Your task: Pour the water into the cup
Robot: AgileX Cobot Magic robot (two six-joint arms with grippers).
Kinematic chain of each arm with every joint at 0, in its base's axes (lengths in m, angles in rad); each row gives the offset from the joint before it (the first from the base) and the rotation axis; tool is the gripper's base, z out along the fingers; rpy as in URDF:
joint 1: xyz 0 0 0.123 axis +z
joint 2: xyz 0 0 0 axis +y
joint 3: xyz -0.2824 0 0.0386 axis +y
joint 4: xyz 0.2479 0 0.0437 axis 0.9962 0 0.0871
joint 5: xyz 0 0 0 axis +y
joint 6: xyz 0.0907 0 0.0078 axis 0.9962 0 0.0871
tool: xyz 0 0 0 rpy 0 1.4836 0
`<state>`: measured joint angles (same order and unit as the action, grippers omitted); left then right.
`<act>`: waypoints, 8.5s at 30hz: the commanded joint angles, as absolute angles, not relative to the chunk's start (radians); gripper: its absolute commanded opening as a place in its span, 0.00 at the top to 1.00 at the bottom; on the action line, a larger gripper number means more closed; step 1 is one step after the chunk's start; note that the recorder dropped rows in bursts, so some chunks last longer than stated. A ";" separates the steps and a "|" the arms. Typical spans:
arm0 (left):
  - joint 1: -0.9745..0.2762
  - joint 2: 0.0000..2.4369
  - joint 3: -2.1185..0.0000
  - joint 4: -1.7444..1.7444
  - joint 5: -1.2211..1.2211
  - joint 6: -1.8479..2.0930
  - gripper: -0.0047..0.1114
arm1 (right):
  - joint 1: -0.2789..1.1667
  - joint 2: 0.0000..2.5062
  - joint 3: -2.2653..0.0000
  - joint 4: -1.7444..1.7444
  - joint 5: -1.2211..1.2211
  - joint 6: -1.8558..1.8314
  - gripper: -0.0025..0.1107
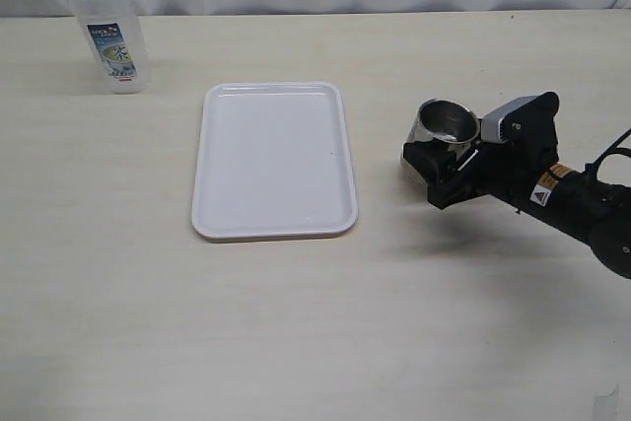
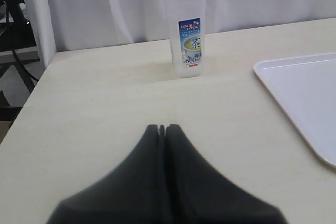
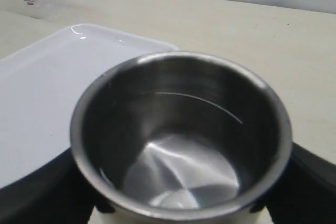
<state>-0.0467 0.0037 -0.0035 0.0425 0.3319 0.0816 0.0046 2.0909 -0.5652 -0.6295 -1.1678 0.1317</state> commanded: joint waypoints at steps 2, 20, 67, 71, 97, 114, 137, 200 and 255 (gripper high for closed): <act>-0.046 0.000 0.000 0.043 0.323 0.078 0.96 | 0.002 2.075 -0.569 -0.642 -1.221 0.139 0.94; -0.046 0.000 0.000 0.043 0.323 0.078 0.96 | 0.004 2.031 -0.621 -0.727 -1.175 0.224 0.94; -0.046 0.000 0.000 0.043 0.323 0.078 0.96 | 0.436 2.210 -1.119 -0.681 -0.824 0.307 0.94; -0.046 0.000 0.000 0.043 0.323 0.078 0.96 | 0.436 2.236 -1.159 -0.681 -0.824 0.307 0.94; -0.046 0.000 0.000 0.043 0.323 0.078 0.96 | 0.436 2.323 -1.243 -0.666 -0.761 0.307 0.88; -0.046 0.000 0.000 0.043 0.323 0.078 0.96 | 0.436 2.323 -1.243 -0.666 -0.756 0.307 0.33; -0.046 0.000 0.000 0.043 0.323 0.078 0.96 | 0.436 2.323 -1.243 -0.664 -0.717 0.307 0.08; -0.046 0.000 0.000 0.043 0.323 0.078 0.96 | 0.444 1.946 -1.243 -0.548 -0.340 0.416 0.06; -0.046 0.000 0.000 0.043 0.323 0.078 0.96 | 0.444 1.180 -0.969 -0.539 0.135 0.433 0.94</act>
